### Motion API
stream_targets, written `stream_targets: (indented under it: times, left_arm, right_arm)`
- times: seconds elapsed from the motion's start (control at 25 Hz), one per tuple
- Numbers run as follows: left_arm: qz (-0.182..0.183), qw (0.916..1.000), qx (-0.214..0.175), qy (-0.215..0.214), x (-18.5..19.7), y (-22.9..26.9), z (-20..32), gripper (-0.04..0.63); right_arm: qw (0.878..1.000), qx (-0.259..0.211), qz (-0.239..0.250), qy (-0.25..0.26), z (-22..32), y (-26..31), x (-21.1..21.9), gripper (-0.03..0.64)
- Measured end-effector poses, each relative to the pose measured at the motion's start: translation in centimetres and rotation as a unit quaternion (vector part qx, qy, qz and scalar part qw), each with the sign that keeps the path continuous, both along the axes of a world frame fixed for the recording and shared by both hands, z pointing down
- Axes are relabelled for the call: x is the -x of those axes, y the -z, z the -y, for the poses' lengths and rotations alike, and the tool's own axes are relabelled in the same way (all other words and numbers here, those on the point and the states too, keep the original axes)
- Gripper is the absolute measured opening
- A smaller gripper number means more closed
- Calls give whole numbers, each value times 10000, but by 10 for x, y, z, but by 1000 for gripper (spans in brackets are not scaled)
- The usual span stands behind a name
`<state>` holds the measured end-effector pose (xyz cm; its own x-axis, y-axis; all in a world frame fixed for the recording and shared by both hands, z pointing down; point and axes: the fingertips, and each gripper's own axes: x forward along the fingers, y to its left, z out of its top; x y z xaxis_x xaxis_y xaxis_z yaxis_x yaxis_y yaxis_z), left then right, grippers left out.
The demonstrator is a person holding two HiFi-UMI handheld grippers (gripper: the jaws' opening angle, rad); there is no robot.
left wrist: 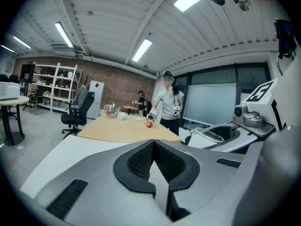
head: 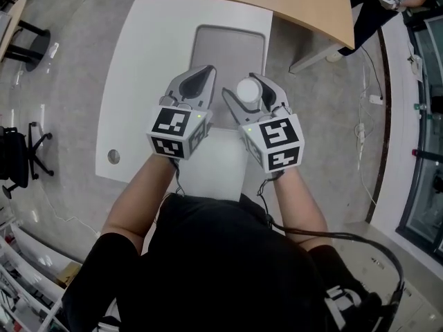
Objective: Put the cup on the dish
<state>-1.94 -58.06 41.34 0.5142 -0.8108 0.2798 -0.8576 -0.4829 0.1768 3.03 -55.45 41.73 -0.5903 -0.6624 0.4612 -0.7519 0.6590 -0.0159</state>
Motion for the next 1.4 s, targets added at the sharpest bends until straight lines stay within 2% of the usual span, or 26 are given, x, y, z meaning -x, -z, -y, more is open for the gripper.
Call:
stream_targets:
  times: [0.28, 0.84, 1.4]
  left_arm:
    - [9, 9999, 26, -131, -5, -23, 35, 6]
    - [60, 9993, 362, -30, -1, -93, 106, 6]
    - [23, 9978, 653, 53, 18, -166, 138, 6]
  right_arm:
    - [9999, 82, -70, -90, 37, -21, 3, 256]
    - [9984, 422, -264, -269, 117, -95, 2, 256]
    - [9959, 669, -479, -366, 155, -171, 16, 256]
